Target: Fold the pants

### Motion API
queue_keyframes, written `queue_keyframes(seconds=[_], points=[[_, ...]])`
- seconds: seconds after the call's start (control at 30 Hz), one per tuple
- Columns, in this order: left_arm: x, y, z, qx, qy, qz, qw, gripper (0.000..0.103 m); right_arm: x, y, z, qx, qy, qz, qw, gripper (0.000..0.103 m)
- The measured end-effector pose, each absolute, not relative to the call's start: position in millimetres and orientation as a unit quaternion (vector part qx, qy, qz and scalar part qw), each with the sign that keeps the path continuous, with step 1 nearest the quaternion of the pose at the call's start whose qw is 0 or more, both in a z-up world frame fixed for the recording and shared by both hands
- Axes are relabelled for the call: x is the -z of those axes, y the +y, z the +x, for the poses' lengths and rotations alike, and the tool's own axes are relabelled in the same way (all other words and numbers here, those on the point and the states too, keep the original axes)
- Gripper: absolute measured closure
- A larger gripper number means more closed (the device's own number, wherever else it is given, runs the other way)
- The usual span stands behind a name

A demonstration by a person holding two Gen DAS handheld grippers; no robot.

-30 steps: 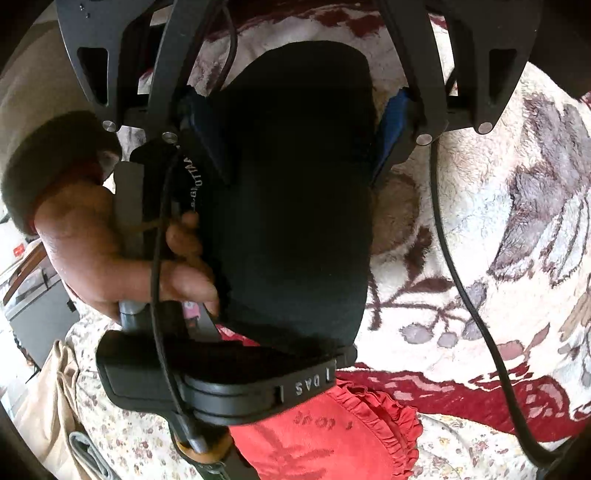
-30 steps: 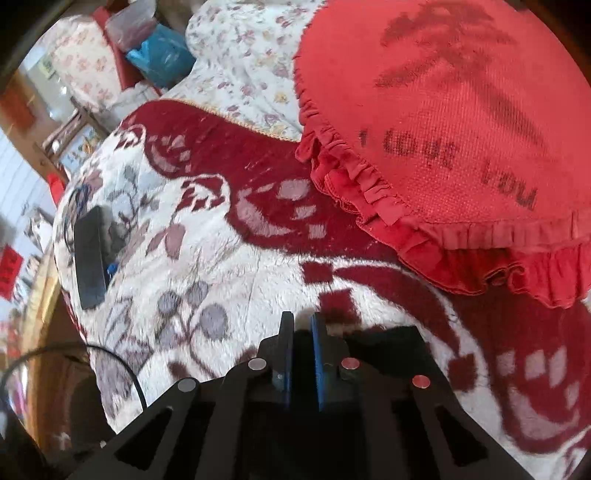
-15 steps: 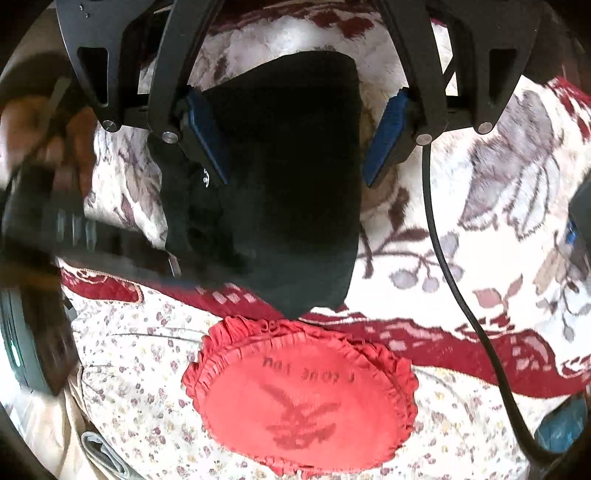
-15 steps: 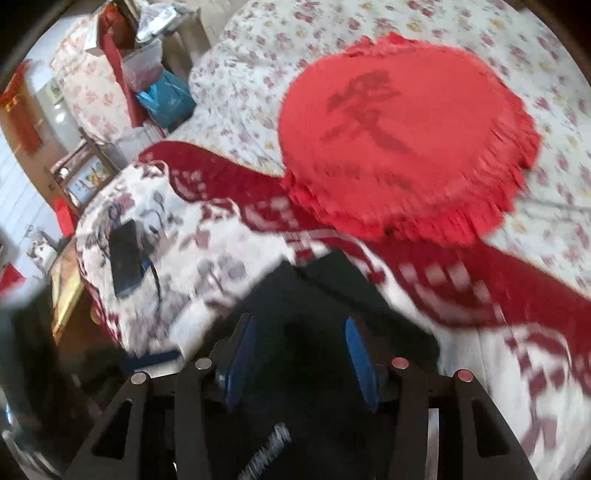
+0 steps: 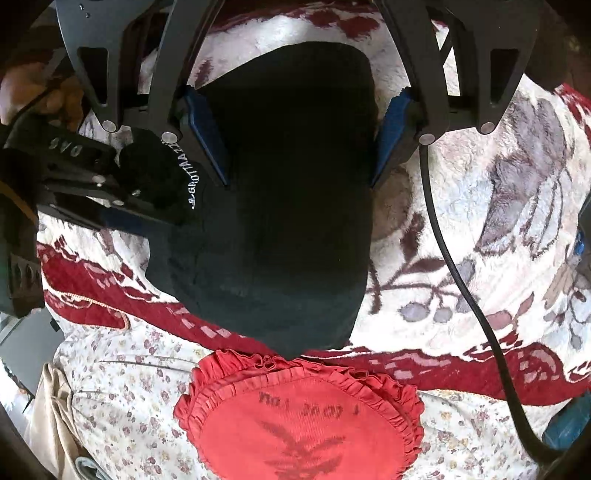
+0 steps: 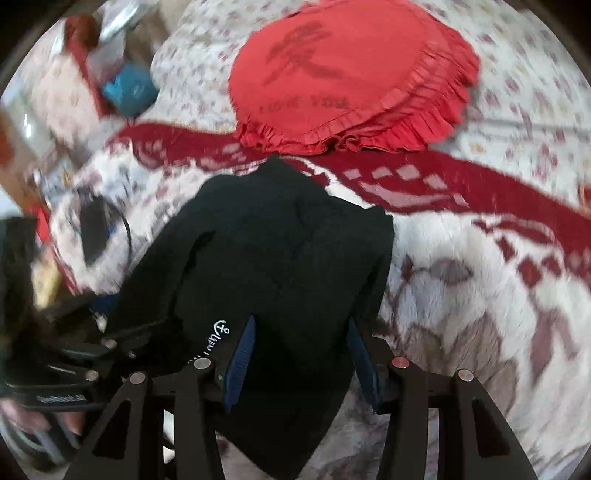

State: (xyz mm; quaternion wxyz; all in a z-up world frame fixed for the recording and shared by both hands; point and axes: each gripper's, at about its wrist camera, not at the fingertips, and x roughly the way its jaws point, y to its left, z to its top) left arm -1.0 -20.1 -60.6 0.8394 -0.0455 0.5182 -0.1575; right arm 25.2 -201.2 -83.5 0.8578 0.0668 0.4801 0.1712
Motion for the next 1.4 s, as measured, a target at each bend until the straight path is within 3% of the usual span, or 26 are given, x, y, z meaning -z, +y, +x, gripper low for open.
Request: queue_keyframes(seconds=[0.3,0.43,0.47,0.7,0.8,0.87,0.9,0.97,1.0,1.07,1.27,1.4], points=[[43.8,-6.4,-6.8,0.166,0.508,-0.078,0.842,0.029,60.3,-209.4,12.4,-0.171,0.463,0.073,0.867,0.053],[37.5,10.0,-4.5,0.172,0.499,-0.107,0.843,0.028,73.2,-227.4,14.3,-0.166,0.466,0.122,0.861,0.040],[38.1,13.7,-2.1,0.175,0.499,-0.118,0.841,0.024,78.0,-230.4,15.7,-0.161,0.471,0.128,0.858,0.038],[71.0,21.3,17.7,0.183,0.534,-0.172,0.807,0.020,103.7,-231.4,31.9,-0.208,0.469,0.203,0.834,0.035],[78.5,18.3,23.1,0.199,0.531,-0.192,0.801,0.018,107.9,-234.3,40.6,-0.214,0.449,0.231,0.836,0.035],[78.5,14.0,25.3,0.208,0.525,-0.199,0.801,0.019,110.4,-239.6,46.7,-0.211,0.444,0.265,0.829,0.050],[78.9,9.6,26.6,0.214,0.526,-0.199,0.799,0.033,110.4,-238.8,49.2,-0.212,0.446,0.270,0.827,0.055],[73.6,-0.4,27.5,0.213,0.529,-0.178,0.802,0.044,102.7,-231.5,52.0,-0.215,0.449,0.254,0.829,0.065],[65.0,-6.6,26.4,0.219,0.522,-0.157,0.809,0.053,94.5,-227.4,51.5,-0.217,0.446,0.235,0.836,0.067],[50.6,-11.6,28.1,0.230,0.509,-0.135,0.818,0.061,78.1,-225.0,51.3,-0.225,0.432,0.214,0.847,0.070],[8.2,-30.8,46.5,0.260,0.458,-0.119,0.842,0.063,36.7,-245.1,74.5,-0.212,0.389,0.210,0.871,0.071],[33.8,-37.5,63.7,0.245,0.487,-0.129,0.828,0.063,48.6,-248.0,91.9,-0.194,0.413,0.192,0.869,0.070]])
